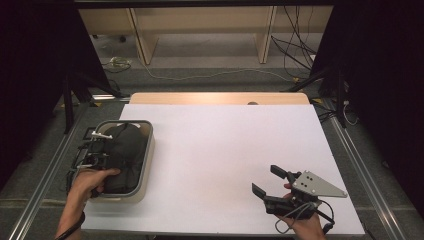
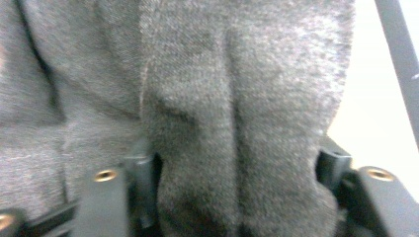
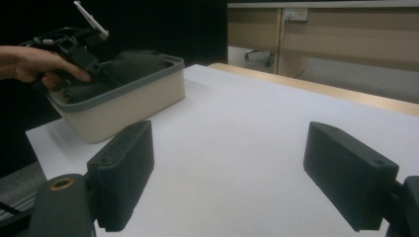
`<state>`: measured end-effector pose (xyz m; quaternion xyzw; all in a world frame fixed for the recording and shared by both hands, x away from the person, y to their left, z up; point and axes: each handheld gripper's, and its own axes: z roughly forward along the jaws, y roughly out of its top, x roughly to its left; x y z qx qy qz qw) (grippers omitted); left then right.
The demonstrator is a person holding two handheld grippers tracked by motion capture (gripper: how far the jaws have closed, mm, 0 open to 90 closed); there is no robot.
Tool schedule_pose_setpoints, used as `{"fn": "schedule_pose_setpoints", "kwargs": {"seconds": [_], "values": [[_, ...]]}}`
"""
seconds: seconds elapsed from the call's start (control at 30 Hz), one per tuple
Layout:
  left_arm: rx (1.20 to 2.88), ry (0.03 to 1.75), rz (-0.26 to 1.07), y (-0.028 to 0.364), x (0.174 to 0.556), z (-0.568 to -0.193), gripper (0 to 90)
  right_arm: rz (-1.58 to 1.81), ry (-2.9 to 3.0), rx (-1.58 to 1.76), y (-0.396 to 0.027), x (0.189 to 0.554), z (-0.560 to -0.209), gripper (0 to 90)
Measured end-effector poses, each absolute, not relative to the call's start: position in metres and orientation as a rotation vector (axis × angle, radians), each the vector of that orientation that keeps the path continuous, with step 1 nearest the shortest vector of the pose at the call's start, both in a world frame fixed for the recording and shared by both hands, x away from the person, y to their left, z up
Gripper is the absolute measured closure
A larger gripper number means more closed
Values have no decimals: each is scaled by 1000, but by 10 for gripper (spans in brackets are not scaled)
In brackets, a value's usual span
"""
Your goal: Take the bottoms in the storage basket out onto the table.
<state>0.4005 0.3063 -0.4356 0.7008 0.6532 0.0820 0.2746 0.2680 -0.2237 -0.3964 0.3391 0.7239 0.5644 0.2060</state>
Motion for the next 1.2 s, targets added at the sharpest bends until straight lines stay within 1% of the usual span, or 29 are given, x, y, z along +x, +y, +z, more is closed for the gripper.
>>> {"fn": "schedule_pose_setpoints", "kwargs": {"seconds": [0.1,0.13,0.23,0.33,0.37,0.63,0.8,0.97,1.2], "values": [[1854,1735,216,311,398,-434,502,1580,2013,945,-223,268,-396,206],[1833,1731,214,312,398,-433,502,1580,2013,945,-223,268,-396,206],[1789,1720,207,318,396,-430,572,1588,2011,958,-224,269,-396,207],[1736,1709,178,324,395,-427,599,1584,2014,964,-224,269,-396,207],[1695,1698,160,328,393,-425,603,1583,2014,969,-225,270,-396,207],[1581,1630,120,338,388,-411,617,1611,1997,989,-227,270,-395,210],[1527,1588,132,341,385,-399,618,1610,1999,991,-227,270,-395,211],[1401,1551,149,347,380,-383,618,1608,1998,989,-227,270,-395,211],[1303,1479,141,349,373,-365,615,1613,1990,989,-228,270,-395,211]]}}
